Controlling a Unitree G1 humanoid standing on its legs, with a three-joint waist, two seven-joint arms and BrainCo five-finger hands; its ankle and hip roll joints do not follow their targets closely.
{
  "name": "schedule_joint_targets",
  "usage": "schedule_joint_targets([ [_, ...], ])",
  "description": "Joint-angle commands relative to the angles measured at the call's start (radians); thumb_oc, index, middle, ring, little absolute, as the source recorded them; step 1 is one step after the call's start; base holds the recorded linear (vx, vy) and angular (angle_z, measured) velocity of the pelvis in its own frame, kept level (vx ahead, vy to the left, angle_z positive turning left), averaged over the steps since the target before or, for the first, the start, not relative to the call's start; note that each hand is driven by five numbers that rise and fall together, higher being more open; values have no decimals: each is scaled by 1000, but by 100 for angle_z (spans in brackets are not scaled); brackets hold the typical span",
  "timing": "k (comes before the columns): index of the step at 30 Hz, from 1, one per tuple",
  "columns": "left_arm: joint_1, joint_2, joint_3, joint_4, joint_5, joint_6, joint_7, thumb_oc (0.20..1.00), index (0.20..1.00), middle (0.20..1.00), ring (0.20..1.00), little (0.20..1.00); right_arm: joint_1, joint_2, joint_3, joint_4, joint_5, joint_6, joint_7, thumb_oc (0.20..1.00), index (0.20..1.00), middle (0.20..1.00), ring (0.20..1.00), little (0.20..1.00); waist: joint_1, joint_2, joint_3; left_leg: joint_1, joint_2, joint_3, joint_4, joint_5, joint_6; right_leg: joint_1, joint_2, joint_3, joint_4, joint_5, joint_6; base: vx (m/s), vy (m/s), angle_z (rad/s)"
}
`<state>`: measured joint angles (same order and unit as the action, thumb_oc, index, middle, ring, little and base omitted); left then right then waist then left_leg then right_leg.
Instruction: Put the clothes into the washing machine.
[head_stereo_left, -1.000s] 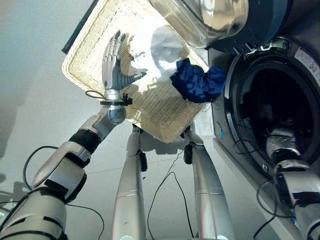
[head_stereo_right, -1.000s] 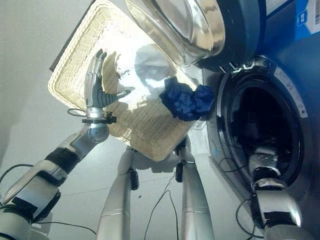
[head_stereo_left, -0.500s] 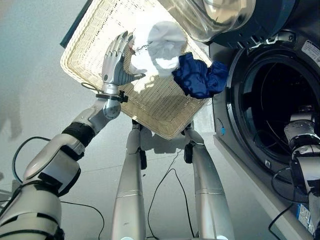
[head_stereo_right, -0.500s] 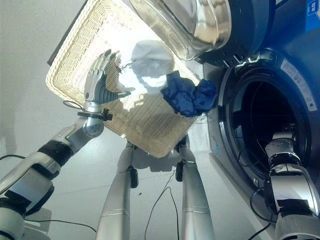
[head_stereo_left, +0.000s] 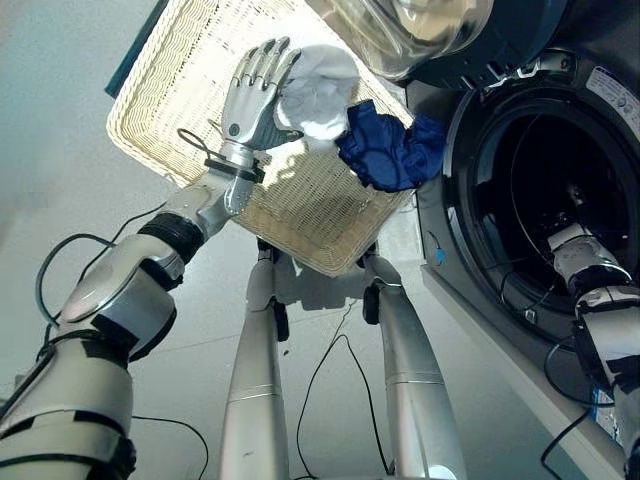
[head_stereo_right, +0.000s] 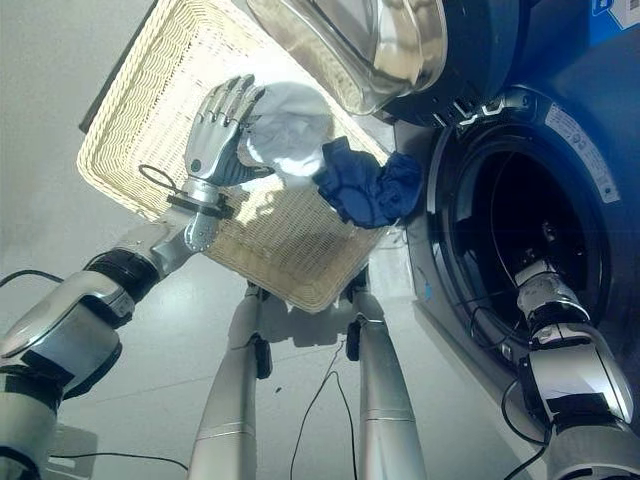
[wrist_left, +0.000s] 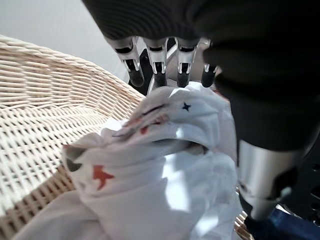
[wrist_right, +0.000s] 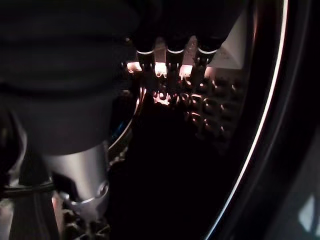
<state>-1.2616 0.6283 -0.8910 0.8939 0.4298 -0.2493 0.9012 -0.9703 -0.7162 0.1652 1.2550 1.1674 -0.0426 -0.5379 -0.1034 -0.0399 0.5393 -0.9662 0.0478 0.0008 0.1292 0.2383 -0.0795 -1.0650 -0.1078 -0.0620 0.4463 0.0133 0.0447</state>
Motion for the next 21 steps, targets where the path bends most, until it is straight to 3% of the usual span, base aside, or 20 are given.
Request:
schedule_joint_targets([
  [1, -120, -59, -4, 104, 37, 42, 23, 1000, 1000, 1000, 1000, 1000, 45, -4, 48, 17, -41, 14, 60, 1000, 1000, 1000, 1000, 1000, -24, -29, -19, 0, -22, 32, 149, -179, -24, 54, 50, -24, -221, 203, 123, 0, 0, 0],
  [3, -135, -72, -10, 133, 40, 75, 3, 1000, 1000, 1000, 1000, 1000, 54, 27, 62, 10, -45, 17, 85, 1000, 1000, 1000, 1000, 1000, -33, -34, -19, -4, -20, 37, 150, -179, -24, 48, 52, -19, -221, 203, 123, 0, 27, -4],
  [11, -162, -94, -36, 237, 56, 108, -76, 1000, 1000, 1000, 1000, 1000, 72, 98, 86, -2, -68, -2, 176, 1000, 1000, 1000, 1000, 1000, -50, -41, -19, -6, -15, 51, 146, -174, -29, 41, 57, -9, -224, 205, 120, -1, 20, -5],
  [14, -171, -109, -62, 304, 32, 180, -157, 1000, 1000, 1000, 1000, 1000, 83, 137, 111, -23, -81, -49, 258, 1000, 1000, 1000, 1000, 1000, -64, -41, -19, -6, -12, 65, 141, -170, -32, 37, 60, 2, -232, 205, 116, -2, 30, -1],
  [17, -171, -109, -62, 308, 30, 185, -166, 1000, 1000, 1000, 1000, 1000, 84, 139, 113, -24, -86, -53, 268, 1000, 1000, 1000, 1000, 1000, -65, -41, -19, -7, -12, 65, 140, -170, -32, 37, 60, 3, -232, 205, 116, -4, 12, -2],
  [18, -176, -111, -72, 332, 10, 211, -228, 489, 489, 489, 489, 489, 86, 154, 123, -44, -105, -84, 302, 1000, 1000, 1000, 1000, 1000, -72, -40, -19, -7, -10, 72, 133, -166, -35, 33, 62, 8, -238, 206, 115, -12, 37, -5],
  [19, -176, -111, -72, 332, 10, 211, -228, 489, 489, 489, 489, 489, 86, 154, 123, -44, -105, -84, 302, 1000, 1000, 1000, 1000, 1000, -72, -40, -19, -7, -10, 72, 133, -166, -35, 33, 62, 8, -238, 206, 115, -12, 43, -3],
  [20, -176, -111, -75, 344, 5, 210, -251, 200, 200, 200, 200, 200, 89, 159, 128, -54, -112, -96, 313, 1000, 1000, 1000, 1000, 1000, -74, -40, -19, -7, -10, 75, 132, -164, -36, 33, 63, 10, -239, 206, 114, -4, 31, -3],
  [21, -177, -111, -78, 358, -3, 217, -287, 200, 200, 200, 200, 200, 94, 167, 135, -69, -111, -119, 335, 1000, 1000, 1000, 1000, 1000, -78, -39, -19, -8, -10, 80, 130, -161, -38, 30, 64, 13, -241, 206, 111, -4, 49, -7],
])
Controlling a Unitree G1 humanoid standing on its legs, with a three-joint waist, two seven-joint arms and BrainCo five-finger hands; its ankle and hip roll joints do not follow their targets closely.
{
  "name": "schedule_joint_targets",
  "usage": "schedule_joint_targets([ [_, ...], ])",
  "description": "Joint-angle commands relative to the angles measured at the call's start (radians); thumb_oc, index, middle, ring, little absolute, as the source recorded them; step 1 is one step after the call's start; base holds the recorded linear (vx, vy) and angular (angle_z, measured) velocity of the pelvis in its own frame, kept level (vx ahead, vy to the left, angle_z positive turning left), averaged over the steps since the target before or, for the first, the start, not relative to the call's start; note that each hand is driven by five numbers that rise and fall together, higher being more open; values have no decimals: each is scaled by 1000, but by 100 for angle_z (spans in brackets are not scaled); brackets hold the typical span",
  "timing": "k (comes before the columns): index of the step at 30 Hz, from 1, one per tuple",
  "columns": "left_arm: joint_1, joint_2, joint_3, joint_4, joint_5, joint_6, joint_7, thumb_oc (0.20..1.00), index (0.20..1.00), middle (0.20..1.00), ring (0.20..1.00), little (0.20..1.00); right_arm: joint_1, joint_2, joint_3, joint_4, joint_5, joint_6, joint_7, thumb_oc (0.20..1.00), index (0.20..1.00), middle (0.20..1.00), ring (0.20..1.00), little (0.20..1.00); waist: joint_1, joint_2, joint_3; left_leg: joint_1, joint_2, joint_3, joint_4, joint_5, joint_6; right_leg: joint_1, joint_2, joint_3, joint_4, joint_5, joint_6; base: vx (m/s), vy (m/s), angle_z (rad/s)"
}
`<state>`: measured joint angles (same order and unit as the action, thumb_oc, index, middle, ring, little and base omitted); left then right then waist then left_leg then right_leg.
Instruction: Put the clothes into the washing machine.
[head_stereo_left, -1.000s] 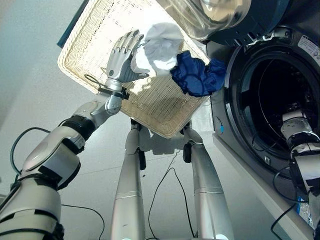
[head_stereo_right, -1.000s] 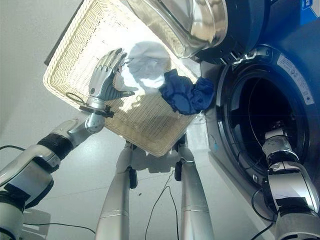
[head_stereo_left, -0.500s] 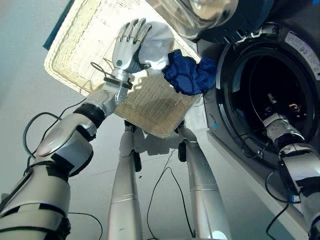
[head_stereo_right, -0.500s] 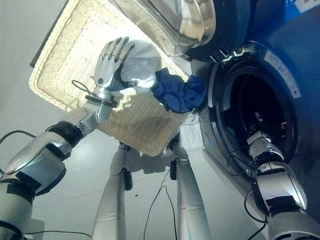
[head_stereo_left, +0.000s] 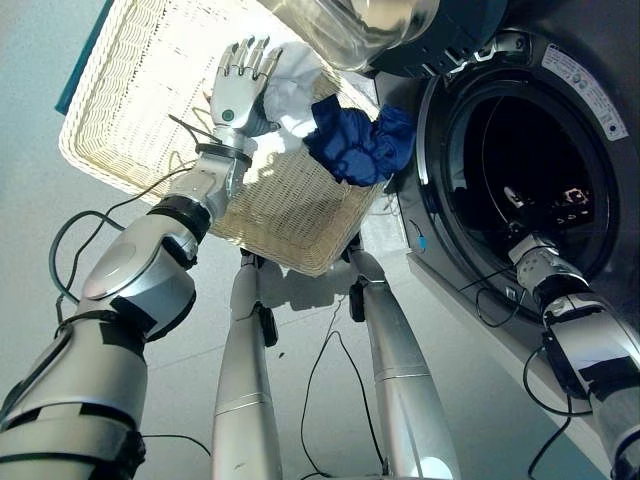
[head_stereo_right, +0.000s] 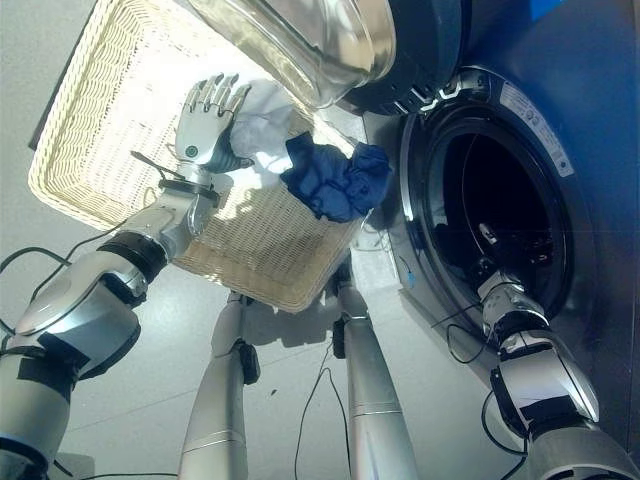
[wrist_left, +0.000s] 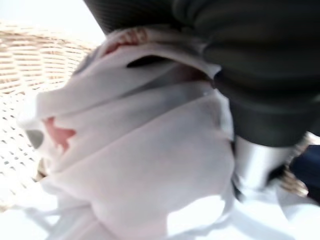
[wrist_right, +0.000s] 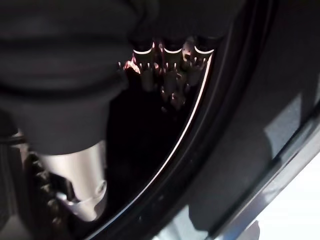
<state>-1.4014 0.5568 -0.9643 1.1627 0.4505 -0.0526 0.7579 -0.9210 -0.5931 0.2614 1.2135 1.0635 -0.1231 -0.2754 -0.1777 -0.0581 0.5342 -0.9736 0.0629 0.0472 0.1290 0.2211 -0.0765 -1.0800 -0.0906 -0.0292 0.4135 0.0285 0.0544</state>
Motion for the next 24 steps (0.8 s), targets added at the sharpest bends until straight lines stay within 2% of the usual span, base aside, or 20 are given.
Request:
schedule_joint_targets([
  [1, -36, -39, -4, 102, -30, 26, -164, 200, 200, 200, 200, 200, 48, 51, 38, -42, -12, -54, 90, 1000, 1000, 1000, 1000, 1000, -7, -20, -14, -1, -23, 38, 131, -142, -43, 43, 47, -17, -206, 190, 101, -3, 42, -8],
  [5, -35, -36, -1, 114, -35, 28, -180, 200, 200, 200, 200, 200, 49, 58, 37, -62, -18, -67, 90, 1000, 1000, 1000, 1000, 1000, -9, -19, -14, -3, -23, 40, 132, -141, -45, 40, 48, -15, -207, 189, 100, -1, 10, -3],
  [12, -13, -35, 17, 130, -50, 46, -221, 200, 200, 200, 200, 200, 59, 77, 37, -142, -45, -132, 42, 1000, 1000, 1000, 1000, 1000, -11, -18, -14, -3, -17, 46, 127, -132, -52, 42, 48, -9, -211, 186, 97, -4, 5, -1],
  [19, 18, -31, 50, 131, -70, 32, -227, 200, 200, 200, 200, 200, 64, 84, 37, -215, -71, -177, -6, 1000, 1000, 1000, 1000, 1000, -9, -14, -14, -4, -17, 47, 124, -126, -56, 42, 48, -5, -211, 184, 96, 0, 0, 0],
  [24, 43, -26, 84, 123, -136, 3, -218, 200, 200, 200, 200, 200, 68, 98, 49, -273, -88, -197, -16, 1000, 1000, 1000, 1000, 1000, -5, -11, -14, -6, -16, 46, 121, -122, -59, 39, 48, -2, -210, 182, 95, 0, 0, 0],
])
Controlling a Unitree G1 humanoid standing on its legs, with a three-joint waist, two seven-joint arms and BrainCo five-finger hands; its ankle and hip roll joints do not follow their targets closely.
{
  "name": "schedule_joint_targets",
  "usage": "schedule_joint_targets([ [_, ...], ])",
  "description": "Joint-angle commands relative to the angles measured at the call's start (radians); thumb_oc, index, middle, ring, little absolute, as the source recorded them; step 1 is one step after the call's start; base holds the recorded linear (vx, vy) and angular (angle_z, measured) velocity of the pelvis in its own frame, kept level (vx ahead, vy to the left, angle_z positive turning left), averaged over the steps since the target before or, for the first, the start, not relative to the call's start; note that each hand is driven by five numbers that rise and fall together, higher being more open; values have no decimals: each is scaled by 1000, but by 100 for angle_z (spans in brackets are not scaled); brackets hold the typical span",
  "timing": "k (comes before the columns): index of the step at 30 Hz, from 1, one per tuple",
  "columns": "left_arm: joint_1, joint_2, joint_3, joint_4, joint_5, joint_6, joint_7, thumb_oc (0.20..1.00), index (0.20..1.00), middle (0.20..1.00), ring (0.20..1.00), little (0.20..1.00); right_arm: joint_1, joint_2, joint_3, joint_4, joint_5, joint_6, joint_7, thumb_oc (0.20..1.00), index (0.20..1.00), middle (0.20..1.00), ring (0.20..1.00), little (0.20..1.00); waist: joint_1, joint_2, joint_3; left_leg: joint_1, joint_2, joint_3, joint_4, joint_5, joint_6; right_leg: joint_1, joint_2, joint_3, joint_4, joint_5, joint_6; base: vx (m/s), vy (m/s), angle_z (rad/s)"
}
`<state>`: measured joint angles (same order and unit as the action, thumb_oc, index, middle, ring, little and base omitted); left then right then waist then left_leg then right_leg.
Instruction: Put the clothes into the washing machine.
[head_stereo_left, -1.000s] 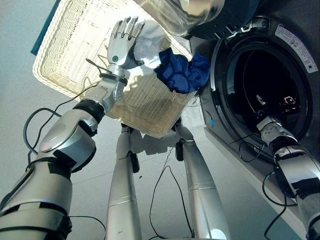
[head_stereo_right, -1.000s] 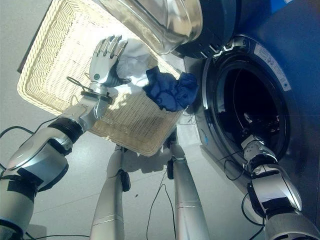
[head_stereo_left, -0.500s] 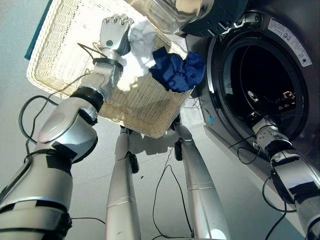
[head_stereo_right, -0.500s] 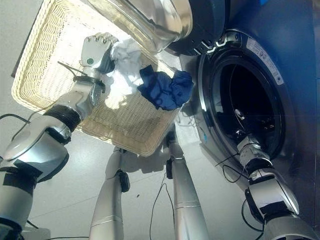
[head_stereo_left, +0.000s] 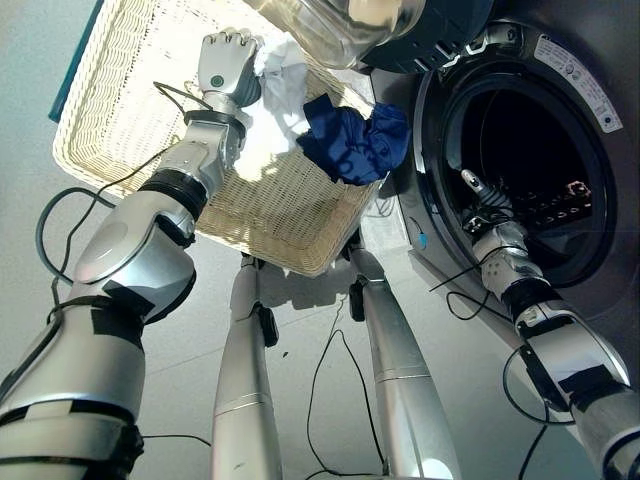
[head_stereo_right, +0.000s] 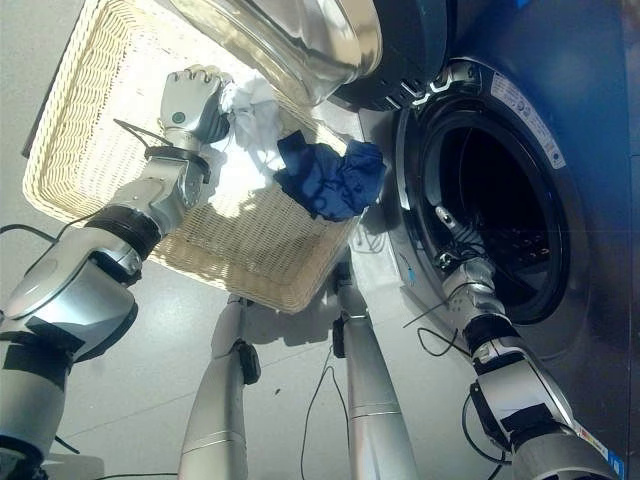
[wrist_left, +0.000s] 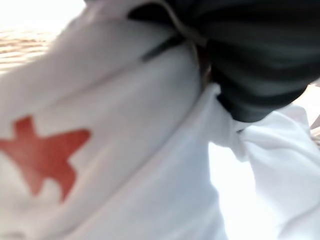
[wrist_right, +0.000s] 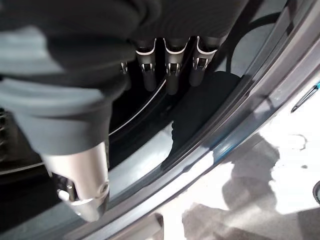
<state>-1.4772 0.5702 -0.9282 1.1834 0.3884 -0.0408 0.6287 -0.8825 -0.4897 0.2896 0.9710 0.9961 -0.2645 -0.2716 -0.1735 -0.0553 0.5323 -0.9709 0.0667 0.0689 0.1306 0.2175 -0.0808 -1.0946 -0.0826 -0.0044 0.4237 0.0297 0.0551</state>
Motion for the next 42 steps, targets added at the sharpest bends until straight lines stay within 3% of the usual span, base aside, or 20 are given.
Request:
schedule_joint_targets([
  [1, 122, -38, 53, 99, -90, -14, -86, 200, 200, 200, 200, 200, 30, -3, 22, -36, -21, -57, -20, 1000, 1000, 1000, 1000, 1000, -9, -14, -12, -8, -19, 25, 119, -117, -55, 54, 40, -27, -221, 181, 94, 0, 0, 0],
  [5, 166, -23, 161, 35, -323, -148, -46, 200, 200, 200, 200, 200, 59, 7, 32, -139, 1, -103, 14, 1000, 1000, 1000, 1000, 1000, -2, -13, -12, -7, -19, 22, 106, -110, -54, 56, 41, -27, -223, 178, 92, 0, 0, 0],
  [6, 166, -23, 161, 35, -323, -148, -46, 200, 200, 200, 200, 200, 59, 7, 32, -139, 1, -103, 14, 1000, 1000, 1000, 1000, 1000, -2, -13, -12, -7, -19, 22, 106, -110, -54, 56, 41, -27, -223, 178, 92, 0, 0, 0],
  [8, 203, -17, 272, -42, -448, -259, -49, 200, 200, 200, 200, 200, 99, 28, 28, -235, -20, -139, -4, 1000, 1000, 1000, 1000, 1000, 2, -13, -12, -4, -20, 18, 101, -111, -55, 60, 42, -26, -223, 171, 91, 0, 0, 0],
  [9, 204, -17, 272, -43, -448, -259, -49, 200, 200, 200, 200, 200, 100, 28, 29, -237, -21, -139, -5, 1000, 1000, 1000, 1000, 1000, 1, -12, -12, -3, -20, 18, 101, -111, -55, 61, 42, -27, -223, 171, 91, 0, 0, 0],
  [10, 257, -19, 346, -134, -527, -340, -54, 200, 200, 200, 200, 200, 143, 46, 21, -329, -66, -151, -66, 1000, 1000, 1000, 1000, 1000, 6, -9, -12, -2, -24, 12, 99, -113, -55, 64, 43, -25, -222, 166, 90, 0, 0, 0],
  [13, 353, -37, 436, -268, -615, -462, -87, 200, 200, 200, 200, 200, 203, 55, -20, -428, -129, -168, -153, 1000, 1000, 1000, 1000, 1000, 16, -3, -12, 3, -30, 6, 93, -114, -51, 69, 44, -27, -220, 163, 89, -3, -11, 0],
  [16, 417, -63, 482, -366, -647, -530, -110, 200, 200, 200, 200, 200, 235, 68, -58, -496, -196, -180, -231, 1000, 1000, 1000, 1000, 1000, 22, 3, -12, 3, -35, 1, 90, -117, -47, 70, 45, -28, -221, 161, 88, -7, -9, 1],
  [17, 481, -91, 523, -465, -685, -607, -149, 200, 200, 200, 200, 200, 265, 82, -98, -567, -269, -189, -305, 1000, 1000, 1000, 1000, 1000, 30, 10, -12, 1, -39, -1, 88, -120, -42, 69, 44, -30, -218, 159, 87, -23, -24, 4],
  [22, 581, -166, 591, -635, -718, -724, -271, 200, 200, 200, 200, 200, 312, 114, -156, -706, -442, -183, -432, 1000, 1000, 1000, 1000, 1000, 39, 25, -12, 7, -46, -5, 84, -125, -32, 73, 46, -26, -212, 153, 86, -8, -3, 2],
  [28, 625, -205, 624, -805, -809, -745, -447, 200, 200, 200, 200, 200, 319, 124, -201, -784, -534, -168, -525, 1000, 1000, 1000, 1000, 1000, 49, 35, -12, 12, -53, -8, 86, -125, -25, 79, 42, -29, -209, 153, 86, -8, -6, 6],
  [29, 642, -219, 636, -864, -840, -743, -516, 200, 200, 200, 200, 200, 327, 126, -218, -805, -550, -169, -539, 1000, 1000, 1000, 1000, 1000, 52, 38, -12, 16, -55, -9, 84, -125, -23, 82, 40, -30, -209, 154, 87, -6, -9, 3],
  [32, 655, -230, 642, -934, -860, -725, -566, 200, 200, 200, 200, 200, 334, 127, -230, -835, -562, -169, -557, 1000, 1000, 1000, 1000, 1000, 53, 40, -12, 18, -57, -10, 85, -124, -21, 85, 38, -32, -209, 156, 87, 0, 0, 0],
  [36, 688, -262, 658, -1064, -973, -713, -727, 200, 200, 200, 200, 200, 352, 143, -252, -894, -589, -159, -568, 1000, 1000, 1000, 1000, 1000, 58, 43, -12, 23, -62, -10, 88, -120, -16, 91, 35, -34, -206, 159, 86, 1, -8, 4],
  [38, 691, -266, 660, -1086, -1001, -709, -756, 200, 200, 200, 200, 200, 353, 144, -253, -902, -584, -161, -564, 1000, 1000, 1000, 1000, 1000, 59, 43, -12, 24, -63, -10, 87, -119, -15, 92, 35, -35, -206, 160, 85, 1, -6, 2],
  [42, 711, -285, 665, -1171, -1019, -692, -829, 200, 200, 200, 200, 200, 368, 158, -247, -960, -587, -200, -454, 1000, 1000, 1000, 1000, 1000, 60, 44, -12, 22, -68, -14, 90, -118, -11, 89, 32, -37, -203, 164, 85, 0, 0, 0],
])
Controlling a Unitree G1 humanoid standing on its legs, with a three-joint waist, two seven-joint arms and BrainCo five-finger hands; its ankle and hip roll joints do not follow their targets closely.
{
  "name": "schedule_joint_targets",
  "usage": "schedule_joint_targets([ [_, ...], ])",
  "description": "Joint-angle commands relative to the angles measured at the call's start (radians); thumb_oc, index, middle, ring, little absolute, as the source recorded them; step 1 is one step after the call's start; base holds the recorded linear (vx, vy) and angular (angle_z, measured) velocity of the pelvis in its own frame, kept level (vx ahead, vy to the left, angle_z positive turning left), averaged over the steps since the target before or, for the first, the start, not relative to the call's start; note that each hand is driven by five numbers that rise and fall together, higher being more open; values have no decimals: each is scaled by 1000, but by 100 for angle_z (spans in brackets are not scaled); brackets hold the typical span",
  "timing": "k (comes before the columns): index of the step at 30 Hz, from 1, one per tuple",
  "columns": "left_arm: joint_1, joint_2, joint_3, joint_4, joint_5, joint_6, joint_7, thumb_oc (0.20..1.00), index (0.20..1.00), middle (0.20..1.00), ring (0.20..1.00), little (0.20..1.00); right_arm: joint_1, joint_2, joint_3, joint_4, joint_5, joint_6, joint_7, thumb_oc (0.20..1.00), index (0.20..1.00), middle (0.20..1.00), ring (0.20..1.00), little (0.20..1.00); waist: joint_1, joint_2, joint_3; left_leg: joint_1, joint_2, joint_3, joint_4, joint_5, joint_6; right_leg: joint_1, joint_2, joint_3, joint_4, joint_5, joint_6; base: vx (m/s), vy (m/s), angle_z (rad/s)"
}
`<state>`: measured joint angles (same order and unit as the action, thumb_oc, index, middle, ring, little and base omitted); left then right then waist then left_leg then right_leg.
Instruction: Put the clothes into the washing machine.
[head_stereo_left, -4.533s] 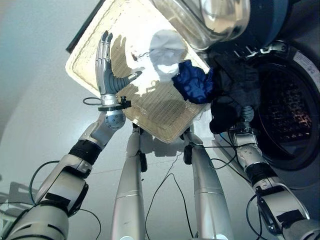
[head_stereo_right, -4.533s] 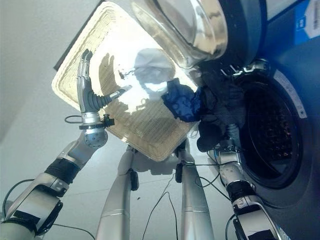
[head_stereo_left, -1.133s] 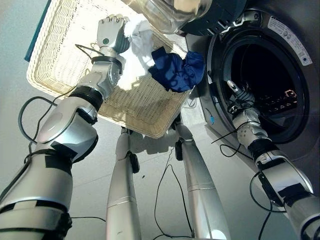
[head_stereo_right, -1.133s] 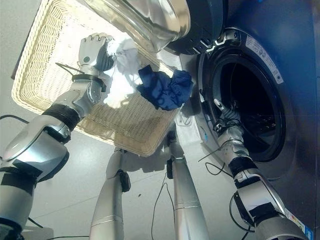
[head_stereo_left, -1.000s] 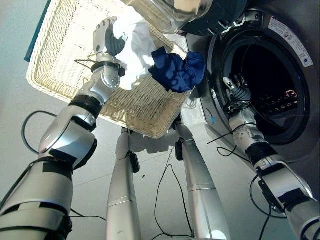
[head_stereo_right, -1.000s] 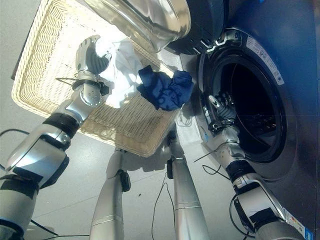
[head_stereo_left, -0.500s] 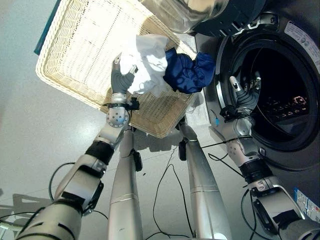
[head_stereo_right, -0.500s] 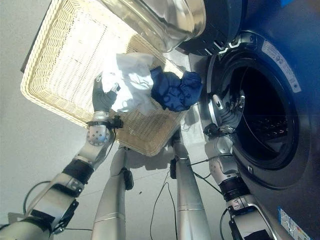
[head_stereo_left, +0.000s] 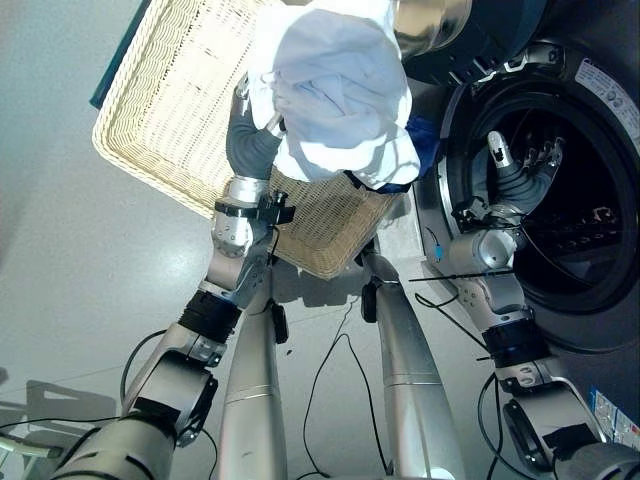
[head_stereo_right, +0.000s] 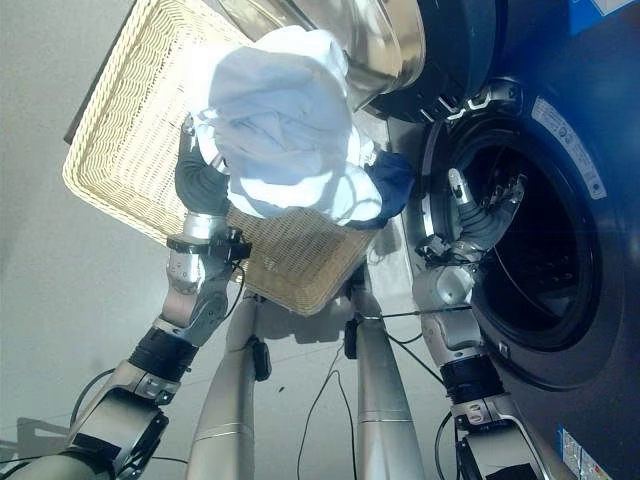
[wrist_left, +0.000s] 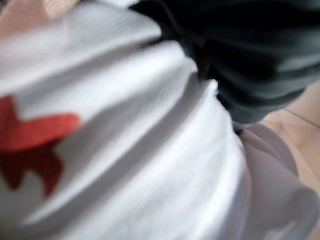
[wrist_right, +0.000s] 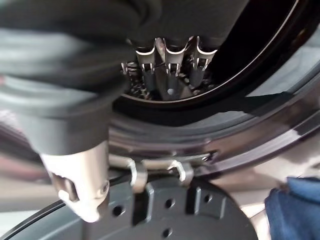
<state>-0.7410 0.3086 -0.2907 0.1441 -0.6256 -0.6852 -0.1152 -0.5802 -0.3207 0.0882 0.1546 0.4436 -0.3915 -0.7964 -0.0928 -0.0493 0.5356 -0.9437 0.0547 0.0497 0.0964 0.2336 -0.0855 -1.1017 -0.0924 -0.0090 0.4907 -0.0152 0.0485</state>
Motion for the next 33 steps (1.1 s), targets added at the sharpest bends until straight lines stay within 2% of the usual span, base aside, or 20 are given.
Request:
schedule_joint_targets([
  [1, -21, -25, 31, -155, 1, -35, -106, 200, 200, 200, 200, 200, 69, -3, -36, -173, -14, -66, 153, 1000, 1000, 1000, 1000, 1000, -20, 38, -16, -6, -58, 4, 126, -133, -6, 95, 41, -35, -269, 211, 92, 0, 0, 0],
  [3, -17, -29, 34, -182, 64, -18, -97, 200, 200, 200, 200, 200, 71, 6, -13, -199, 58, -46, 298, 1000, 1000, 1000, 1000, 1000, -18, 37, -16, -6, -59, 3, 124, -130, -7, 95, 40, -38, -270, 212, 92, 0, 0, 0],
  [8, -24, 15, 22, -211, 201, 9, -35, 200, 200, 200, 200, 200, 73, -13, 73, -271, 265, 95, 657, 1000, 1000, 1000, 1000, 1000, -14, 30, -16, -6, -55, 4, 119, -121, -10, 96, 33, -49, -272, 213, 93, 0, 0, 0],
  [11, -23, 48, 14, -204, 214, 1, -48, 200, 200, 200, 200, 200, 60, -36, 112, -295, 360, 121, 765, 1000, 1000, 1000, 1000, 1000, -7, 28, -16, -2, -52, 4, 118, -117, -15, 102, 29, -57, -273, 211, 93, 0, 0, 0],
  [17, -42, 83, -25, -186, 319, 4, -3, 200, 200, 200, 200, 200, 15, -35, 175, -308, 485, 150, 848, 1000, 1000, 1000, 1000, 1000, 3, 31, -16, 0, -50, -1, 116, -109, -17, 106, 28, -65, -271, 209, 93, 0, 0, 0],
  [19, -55, 96, -48, -182, 415, 13, 56, 200, 200, 200, 200, 200, -6, -31, 198, -315, 526, 170, 876, 1000, 1000, 1000, 1000, 1000, 7, 34, -16, -3, -51, -3, 117, -107, -17, 103, 28, -66, -269, 209, 93, 4, -4, 2],
  [23, -81, 129, -77, -171, 506, 35, 121, 200, 200, 200, 200, 200, -46, -36, 236, -337, 546, 164, 891, 1000, 1000, 1000, 1000, 1000, 14, 37, -16, -11, -51, -7, 121, -104, -19, 98, 24, -73, -268, 208, 93, 1, -2, 1],
  [28, -90, 145, -90, -168, 493, 40, 114, 200, 200, 200, 200, 200, -63, -39, 246, -343, 555, 153, 905, 1000, 1000, 1000, 1000, 1000, 17, 38, -16, -14, -49, -7, 123, -103, -20, 96, 24, -75, -266, 207, 93, 1, -1, 1],
  [33, -116, 162, -122, -160, 608, 89, 177, 200, 200, 200, 200, 200, -94, -34, 260, -368, 601, 126, 938, 1000, 1000, 1000, 1000, 1000, 19, 39, -16, -21, -49, -6, 132, -106, -22, 91, 24, -77, -264, 206, 95, 0, 0, 0],
])
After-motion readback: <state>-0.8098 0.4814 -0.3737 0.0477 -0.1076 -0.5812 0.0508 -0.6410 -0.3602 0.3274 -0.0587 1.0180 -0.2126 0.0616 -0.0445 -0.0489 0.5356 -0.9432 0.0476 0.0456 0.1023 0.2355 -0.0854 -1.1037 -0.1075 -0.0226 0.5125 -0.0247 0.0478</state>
